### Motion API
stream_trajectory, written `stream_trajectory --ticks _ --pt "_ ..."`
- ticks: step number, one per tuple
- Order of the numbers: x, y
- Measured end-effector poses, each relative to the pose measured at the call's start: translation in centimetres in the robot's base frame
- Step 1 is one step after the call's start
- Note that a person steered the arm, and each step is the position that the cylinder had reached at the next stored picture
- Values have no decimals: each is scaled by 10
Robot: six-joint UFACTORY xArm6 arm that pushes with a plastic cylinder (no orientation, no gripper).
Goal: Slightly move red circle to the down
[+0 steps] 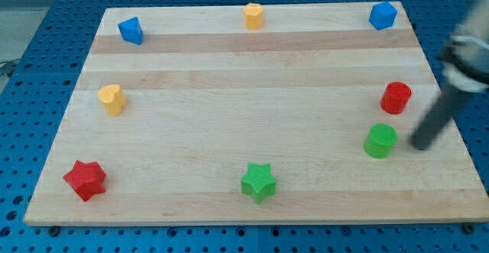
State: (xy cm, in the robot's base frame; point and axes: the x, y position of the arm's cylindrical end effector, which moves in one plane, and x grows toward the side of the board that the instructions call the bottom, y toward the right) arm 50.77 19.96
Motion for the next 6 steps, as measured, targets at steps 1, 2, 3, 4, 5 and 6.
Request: stream_trajectory --ticks 1,2,3,4,5,6 --pt "-20 -80" --pt "-84 -130" --pt "-84 -130" --pt "-85 -88" --pt "-75 -7" --pt "18 7"
